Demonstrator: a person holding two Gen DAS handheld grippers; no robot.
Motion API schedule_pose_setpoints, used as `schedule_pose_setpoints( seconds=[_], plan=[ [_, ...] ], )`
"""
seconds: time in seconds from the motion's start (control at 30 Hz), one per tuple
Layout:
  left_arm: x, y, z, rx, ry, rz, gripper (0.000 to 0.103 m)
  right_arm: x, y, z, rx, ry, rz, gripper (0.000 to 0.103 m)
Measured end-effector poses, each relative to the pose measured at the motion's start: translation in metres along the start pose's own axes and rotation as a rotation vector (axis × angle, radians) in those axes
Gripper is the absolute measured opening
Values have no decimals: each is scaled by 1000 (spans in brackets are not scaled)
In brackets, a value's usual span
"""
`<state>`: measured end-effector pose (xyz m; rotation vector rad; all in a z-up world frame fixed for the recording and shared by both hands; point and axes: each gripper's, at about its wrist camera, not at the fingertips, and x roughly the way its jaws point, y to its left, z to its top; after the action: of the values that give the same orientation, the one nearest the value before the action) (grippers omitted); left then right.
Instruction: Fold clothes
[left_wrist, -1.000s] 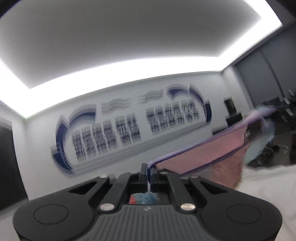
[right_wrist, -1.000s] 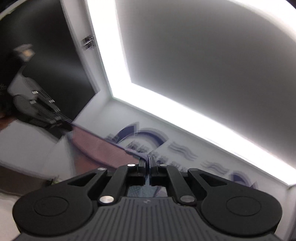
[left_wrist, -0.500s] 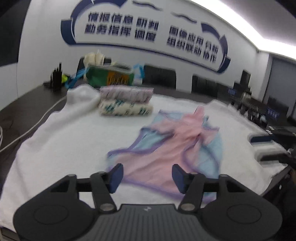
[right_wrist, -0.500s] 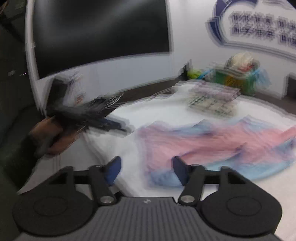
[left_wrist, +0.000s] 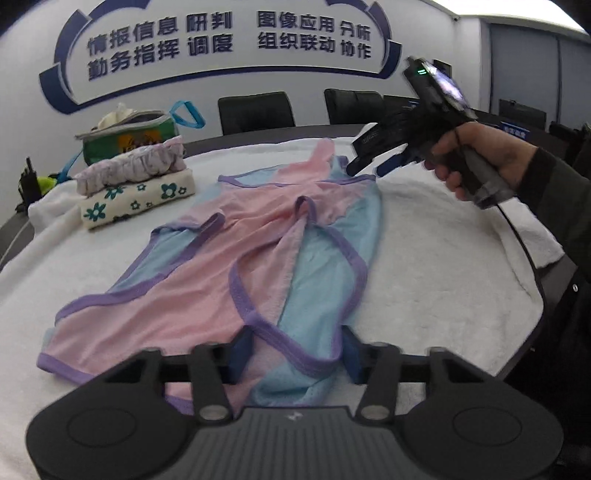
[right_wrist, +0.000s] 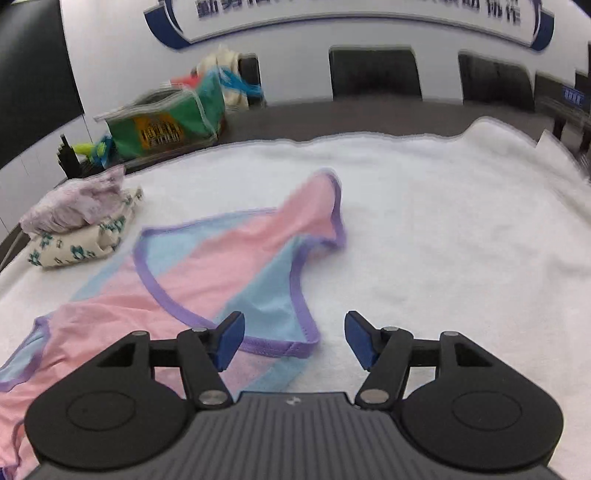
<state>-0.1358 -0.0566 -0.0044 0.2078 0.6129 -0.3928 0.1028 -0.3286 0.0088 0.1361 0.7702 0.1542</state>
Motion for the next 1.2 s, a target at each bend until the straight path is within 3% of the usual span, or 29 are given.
schedule_pose_setpoints(
  seconds=[0.03, 0.07, 0.13, 0.33, 0.53, 0.67, 0.77, 0.8, 0.9, 0.93, 0.97, 1.0, 1.03, 1.07, 1.13, 1.2],
  plan=[
    [-3, 0, -2, 20, -3, 2, 7, 6, 1, -1, 7, 19, 14, 45],
    [-7, 2, -3, 36, -7, 5, 4, 4, -3, -6, 1, 21, 27, 28],
    [-15, 12, -2, 55, -13, 15, 3, 3, -3, -13, -26, 3, 12, 5],
    [-49, 65, -6, 68, -45, 82, 3, -49, 11, -41, -32, -66, 33, 5],
    [-76, 134, -36, -32, 18, 176, 3, -110, 58, -120, -46, -81, 78, 5],
    [-99, 163, -36, -16, -22, 307, 3, -129, 102, -168, -18, -59, 183, 5],
    [-121, 175, -34, -36, -52, 296, 4, -139, 136, -186, -64, -28, 260, 5],
    [-126, 177, -38, -47, -37, 230, 4, -143, 140, -187, -86, -17, 274, 5],
    [-142, 181, -51, -91, -41, 31, 18, -157, 127, -177, -113, -16, 269, 9],
    [-147, 186, -51, -130, -61, -4, 25, -162, 117, -170, -108, -33, 259, 13],
    [-151, 191, -49, -168, -83, -29, 27, -165, 105, -158, -113, -63, 231, 25],
    [-153, 197, -41, -197, -105, -29, 28, -167, 93, -144, -128, -100, 191, 42],
    [-151, 203, -28, -212, -118, -18, 31, -164, 82, -129, -149, -126, 154, 45],
    [-145, 206, -13, -218, -120, -3, 41, -157, 73, -112, -177, -142, 119, 46],
    [-113, 208, 24, -211, -92, 13, 50, -126, 54, -72, -210, -147, 72, 48],
    [-70, 206, 63, -201, -38, 12, 50, -82, 40, -33, -233, -105, 93, 49]
  ],
)
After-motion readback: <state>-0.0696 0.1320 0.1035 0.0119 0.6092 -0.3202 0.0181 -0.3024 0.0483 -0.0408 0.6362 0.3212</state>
